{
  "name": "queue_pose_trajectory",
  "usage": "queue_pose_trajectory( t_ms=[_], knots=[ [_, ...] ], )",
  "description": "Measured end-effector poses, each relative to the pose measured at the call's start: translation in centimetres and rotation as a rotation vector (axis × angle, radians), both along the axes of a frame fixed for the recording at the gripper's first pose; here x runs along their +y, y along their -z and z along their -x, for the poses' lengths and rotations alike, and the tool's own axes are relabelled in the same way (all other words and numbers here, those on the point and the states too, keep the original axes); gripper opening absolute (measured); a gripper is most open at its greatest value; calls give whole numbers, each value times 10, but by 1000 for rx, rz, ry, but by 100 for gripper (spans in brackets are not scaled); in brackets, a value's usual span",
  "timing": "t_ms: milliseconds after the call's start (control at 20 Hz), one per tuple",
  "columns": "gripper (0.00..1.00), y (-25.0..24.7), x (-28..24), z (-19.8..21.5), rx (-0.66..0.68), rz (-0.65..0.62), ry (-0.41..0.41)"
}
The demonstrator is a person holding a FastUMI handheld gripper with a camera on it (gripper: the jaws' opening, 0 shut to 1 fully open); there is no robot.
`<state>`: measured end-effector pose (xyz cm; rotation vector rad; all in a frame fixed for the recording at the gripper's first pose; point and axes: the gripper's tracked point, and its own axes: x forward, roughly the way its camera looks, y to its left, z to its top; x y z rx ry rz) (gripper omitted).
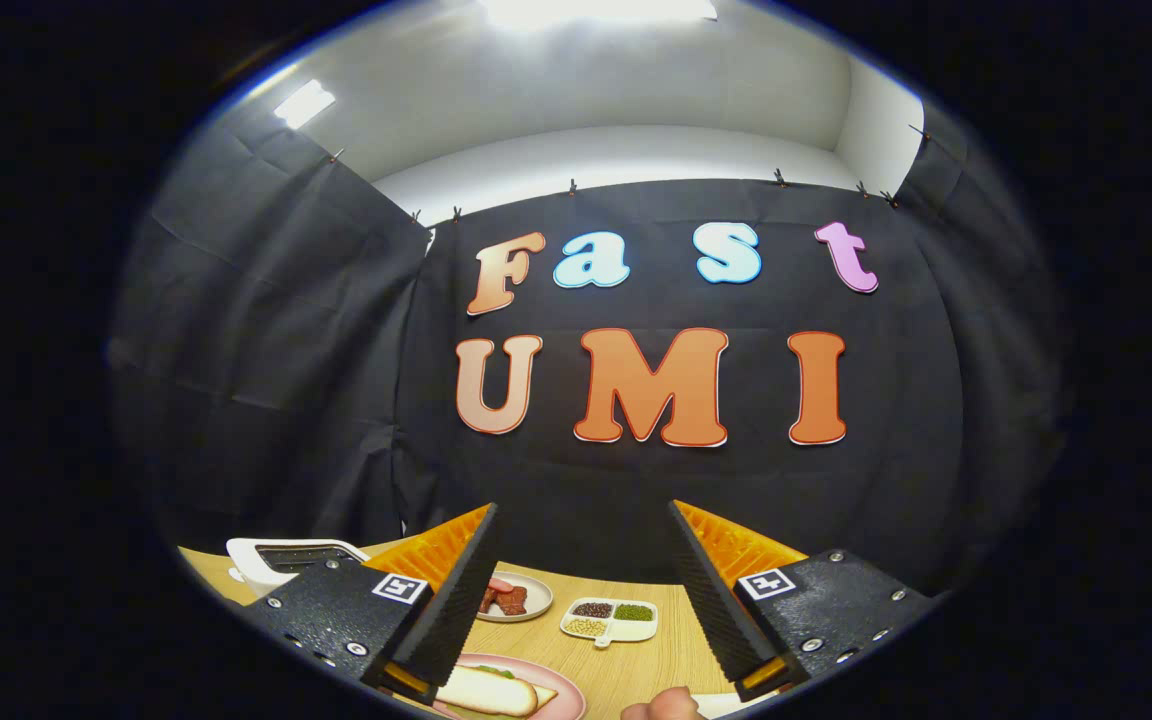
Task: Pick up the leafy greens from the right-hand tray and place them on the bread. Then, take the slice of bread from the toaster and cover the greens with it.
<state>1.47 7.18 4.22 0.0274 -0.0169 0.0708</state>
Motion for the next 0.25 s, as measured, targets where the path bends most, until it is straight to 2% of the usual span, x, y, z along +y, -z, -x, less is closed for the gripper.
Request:
queue_pose_trajectory(
  t_ms=[250],
  knots=[
    [97, 0, -9, 1, -4, 4, 19]
  ],
)
